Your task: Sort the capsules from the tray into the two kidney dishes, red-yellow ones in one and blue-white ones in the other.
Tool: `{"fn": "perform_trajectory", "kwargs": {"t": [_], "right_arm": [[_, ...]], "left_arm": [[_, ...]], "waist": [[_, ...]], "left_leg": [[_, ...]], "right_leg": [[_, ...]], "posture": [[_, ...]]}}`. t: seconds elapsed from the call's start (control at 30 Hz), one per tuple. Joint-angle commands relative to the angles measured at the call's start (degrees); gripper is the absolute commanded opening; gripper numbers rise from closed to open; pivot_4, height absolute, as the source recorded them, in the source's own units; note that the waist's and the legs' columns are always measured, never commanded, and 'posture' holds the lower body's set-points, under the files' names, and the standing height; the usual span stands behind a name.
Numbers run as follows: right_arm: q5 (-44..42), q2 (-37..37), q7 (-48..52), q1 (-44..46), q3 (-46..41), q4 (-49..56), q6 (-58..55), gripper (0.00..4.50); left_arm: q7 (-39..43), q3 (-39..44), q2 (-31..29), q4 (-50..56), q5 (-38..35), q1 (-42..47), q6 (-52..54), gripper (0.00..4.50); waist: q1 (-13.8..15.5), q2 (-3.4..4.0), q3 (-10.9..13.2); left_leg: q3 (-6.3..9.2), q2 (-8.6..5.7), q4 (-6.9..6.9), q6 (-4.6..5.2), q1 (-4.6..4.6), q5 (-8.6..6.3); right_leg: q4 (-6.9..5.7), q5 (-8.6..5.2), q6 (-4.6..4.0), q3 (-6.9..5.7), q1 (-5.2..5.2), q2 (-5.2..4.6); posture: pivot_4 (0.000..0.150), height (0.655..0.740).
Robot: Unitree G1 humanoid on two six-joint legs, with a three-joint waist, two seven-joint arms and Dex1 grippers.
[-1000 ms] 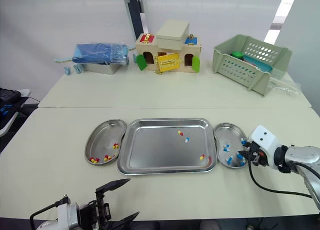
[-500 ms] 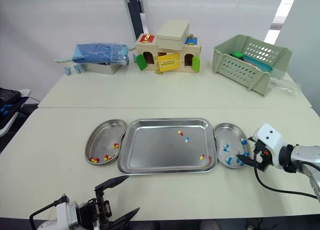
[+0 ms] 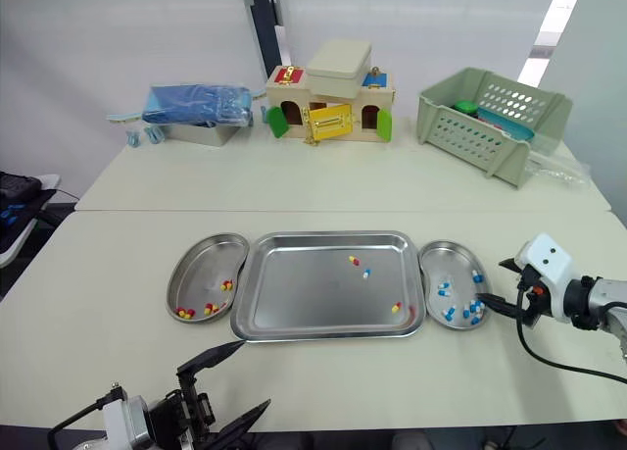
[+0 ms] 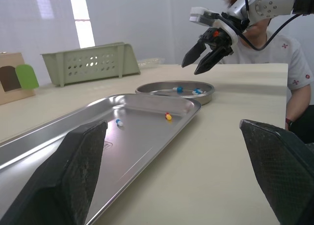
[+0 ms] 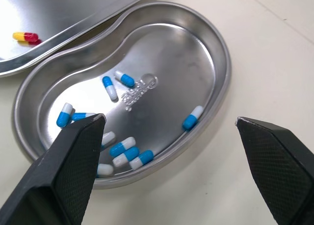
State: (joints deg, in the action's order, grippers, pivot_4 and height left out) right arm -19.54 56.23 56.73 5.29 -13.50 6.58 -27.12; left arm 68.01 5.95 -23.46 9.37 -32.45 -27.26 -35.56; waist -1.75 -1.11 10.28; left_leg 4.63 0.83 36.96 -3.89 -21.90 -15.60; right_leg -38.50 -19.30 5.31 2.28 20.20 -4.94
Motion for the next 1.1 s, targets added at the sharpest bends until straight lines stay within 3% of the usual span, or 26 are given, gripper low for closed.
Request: {"fn": "perform_trajectory", "kwargs": {"t": [0.03, 0.27, 0.37, 0.5, 0.77, 1.1], "right_arm": [[-3.2, 0.2, 4.0, -0.1, -5.2, -2.8, 4.0, 4.49], [-1.6, 1.2, 10.4, 1.8, -5.9, -14.7, 14.6, 4.49], [-0.1, 2.5, 11.7, 2.5, -4.6, -19.4, 17.3, 4.49], [0.7, 4.9, 14.3, 2.2, -3.3, -22.4, 14.3, 4.49], [0.8, 7.0, 16.9, 2.6, -2.4, -24.9, 9.2, 4.49], [0.3, 6.7, 15.8, 0.6, -4.2, -23.6, 10.0, 4.49]], "left_arm": [[-5.0, 4.9, -3.4, 4.9, 0.8, -1.8, 3.5, 4.50], [-17.5, 23.1, -16.1, 10.2, -2.8, -6.9, 26.2, 4.50], [-18.1, 32.1, -22.0, 8.7, -5.2, -10.2, 37.2, 4.50], [-14.4, 41.6, -29.0, -0.9, -4.9, -9.1, 44.1, 4.50], [-10.7, 43.2, -36.2, -15.6, 1.8, -0.5, 45.6, 4.50], [-7.9, 41.0, -34.5, -16.5, 5.1, 4.6, 45.6, 4.50]], "waist": [[0.0, -0.03, 0.0], [-0.1, -0.03, 0.0], [-0.3, -0.05, 0.1], [-0.3, 0.07, 0.2], [-0.3, 0.10, 0.2], [-0.5, 0.13, 0.2]], "left_leg": [[0.00, 0.00, 0.00, 0.00, 0.00, 0.00], [0.00, 0.02, 0.00, 0.00, 0.06, 0.00], [-0.03, 0.02, -0.02, 0.00, 0.08, 0.00], [-0.04, 0.02, -0.02, 0.00, 0.08, 0.00], [-0.08, 0.02, -0.04, -0.01, 0.07, 0.00], [-0.09, 0.04, -0.06, -0.01, 0.06, 0.00]], "right_leg": [[0.00, 0.00, 0.00, 0.00, 0.00, 0.00], [-0.05, 0.00, 0.00, 0.01, -0.02, 0.00], [-0.07, -0.01, 0.00, 0.02, 0.01, 0.00], [-0.11, -0.01, -0.01, 0.01, 0.03, 0.01], [-0.10, -0.02, -0.03, 0.03, 0.06, 0.01], [-0.12, -0.02, -0.02, 0.04, 0.08, 0.00]], "posture": [[0.150, 0.7400], [0.150, 0.7400], [0.150, 0.7400], [0.150, 0.7400], [0.150, 0.7400], [0.150, 0.7400]]}}
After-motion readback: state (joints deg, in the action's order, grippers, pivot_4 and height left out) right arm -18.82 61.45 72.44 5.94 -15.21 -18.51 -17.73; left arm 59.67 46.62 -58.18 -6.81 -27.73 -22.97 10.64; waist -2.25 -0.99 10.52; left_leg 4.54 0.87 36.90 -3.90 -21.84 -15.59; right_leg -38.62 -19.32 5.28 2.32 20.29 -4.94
